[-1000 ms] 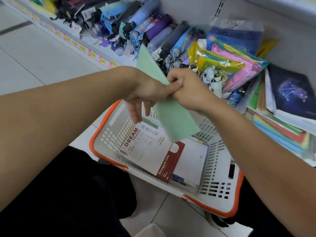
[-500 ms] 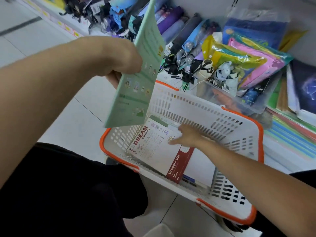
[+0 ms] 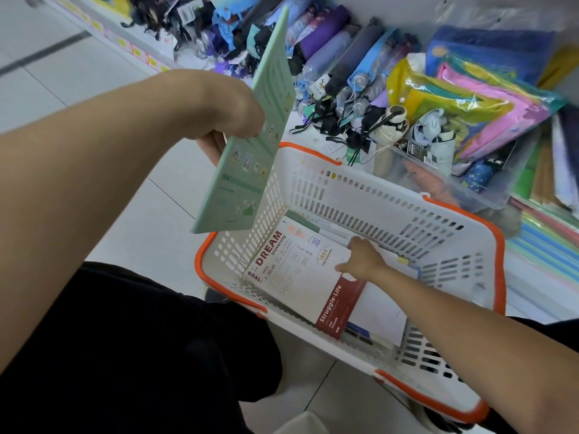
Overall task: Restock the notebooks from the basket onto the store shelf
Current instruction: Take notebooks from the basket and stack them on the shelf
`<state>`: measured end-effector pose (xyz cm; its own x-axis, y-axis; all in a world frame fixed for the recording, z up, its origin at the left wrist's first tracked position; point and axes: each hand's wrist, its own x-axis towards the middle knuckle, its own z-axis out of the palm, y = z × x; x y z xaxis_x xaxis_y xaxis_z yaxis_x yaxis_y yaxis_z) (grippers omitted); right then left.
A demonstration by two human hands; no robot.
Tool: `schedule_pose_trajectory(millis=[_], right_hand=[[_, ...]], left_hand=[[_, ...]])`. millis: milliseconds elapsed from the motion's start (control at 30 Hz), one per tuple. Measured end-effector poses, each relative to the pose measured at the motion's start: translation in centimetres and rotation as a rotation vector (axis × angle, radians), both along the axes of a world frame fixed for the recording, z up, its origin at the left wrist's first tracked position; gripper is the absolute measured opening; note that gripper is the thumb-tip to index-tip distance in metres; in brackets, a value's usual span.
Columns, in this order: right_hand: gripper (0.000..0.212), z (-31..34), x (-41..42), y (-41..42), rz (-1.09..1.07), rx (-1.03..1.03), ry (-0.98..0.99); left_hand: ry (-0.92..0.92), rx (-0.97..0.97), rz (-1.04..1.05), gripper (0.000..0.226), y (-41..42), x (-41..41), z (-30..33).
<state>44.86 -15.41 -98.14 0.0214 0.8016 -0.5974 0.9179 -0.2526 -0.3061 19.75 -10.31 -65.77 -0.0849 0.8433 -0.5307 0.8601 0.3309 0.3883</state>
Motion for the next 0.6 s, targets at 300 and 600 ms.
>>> schedule_pose_trajectory(millis=[300,600], right_hand=[[0.076,0.1,0.8,-0.9,-0.004,0.003,-0.016],[0.063,-0.4,0.8,0.2,-0.034,0.002,0.012]], left_hand=[[0.034,-0.033,-0.037,0.015,-0.3,0.7,-0.3],[0.045,-0.038,-0.029,0.017,0.0,0.7,-0.4]])
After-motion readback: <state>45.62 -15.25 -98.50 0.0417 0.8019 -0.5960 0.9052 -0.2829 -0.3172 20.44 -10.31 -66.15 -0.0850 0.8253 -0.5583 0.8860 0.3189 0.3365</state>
